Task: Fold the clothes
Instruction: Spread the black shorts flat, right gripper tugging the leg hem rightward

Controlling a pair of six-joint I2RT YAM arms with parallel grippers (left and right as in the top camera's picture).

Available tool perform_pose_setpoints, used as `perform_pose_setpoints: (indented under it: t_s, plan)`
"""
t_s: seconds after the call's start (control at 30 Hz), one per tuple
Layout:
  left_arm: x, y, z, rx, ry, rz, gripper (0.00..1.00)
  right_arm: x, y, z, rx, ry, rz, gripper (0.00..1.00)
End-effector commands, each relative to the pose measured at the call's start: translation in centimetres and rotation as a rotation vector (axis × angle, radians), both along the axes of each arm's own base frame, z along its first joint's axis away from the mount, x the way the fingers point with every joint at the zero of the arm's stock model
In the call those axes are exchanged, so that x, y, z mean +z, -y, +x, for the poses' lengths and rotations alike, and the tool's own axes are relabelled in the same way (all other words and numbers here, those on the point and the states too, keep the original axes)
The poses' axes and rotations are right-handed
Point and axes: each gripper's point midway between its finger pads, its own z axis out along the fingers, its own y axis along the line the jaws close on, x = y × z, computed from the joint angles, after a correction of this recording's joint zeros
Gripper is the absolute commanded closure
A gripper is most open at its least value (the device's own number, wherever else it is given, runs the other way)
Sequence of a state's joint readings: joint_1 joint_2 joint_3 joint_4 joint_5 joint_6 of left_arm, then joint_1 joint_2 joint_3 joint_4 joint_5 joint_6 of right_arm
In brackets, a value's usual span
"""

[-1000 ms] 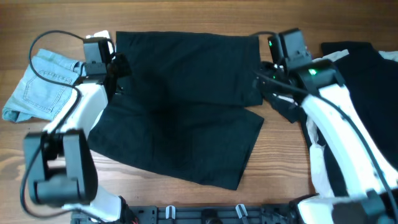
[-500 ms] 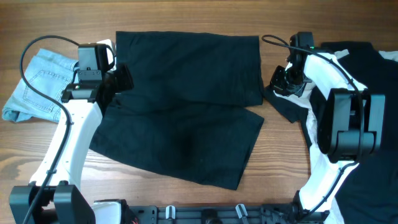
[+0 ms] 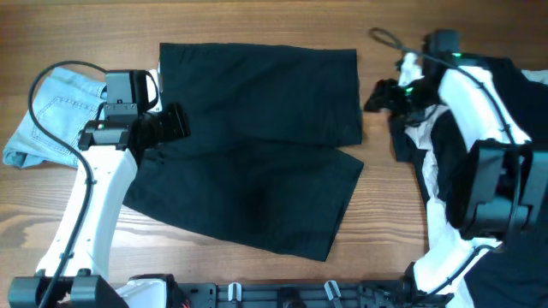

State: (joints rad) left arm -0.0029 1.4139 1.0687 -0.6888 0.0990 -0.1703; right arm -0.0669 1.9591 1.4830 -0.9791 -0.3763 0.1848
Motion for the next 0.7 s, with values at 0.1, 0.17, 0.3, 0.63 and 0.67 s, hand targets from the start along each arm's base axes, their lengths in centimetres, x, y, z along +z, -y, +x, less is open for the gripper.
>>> perform_pose_setpoints:
  t_s: [0.1,0.17,0.3,0.63,0.67]
  plan:
    - [-0.6,0.3,-2.2,-0.015,-0.083,-0.011,0.38,-4.8,-3.2,-4.3,0.067,-0.107,-0.01,0.36]
    - [-0.6,0.3,-2.2,-0.014,-0.082,-0.011,0.37,-5.5,-4.7,-5.0,0.107,-0.092,0.076,0.57]
    - [-0.6,0.3,-2.2,-0.014,-0.083,-0.011,0.37,-6.6,-2.8,-5.0,0.114,-0.077,-0.011,0.96]
    - [-1.1,-0.3,-3.2,0.003,-0.126,0.021,0.3,-0.8,-1.0,-8.1,0.06,-0.1,-0.098,0.36]
    - [-1.2,-0.6,-3.2,0.011,-0.127,0.037,0.29,-1.3,-1.3,-9.3,0.072,-0.145,-0.097,0.39]
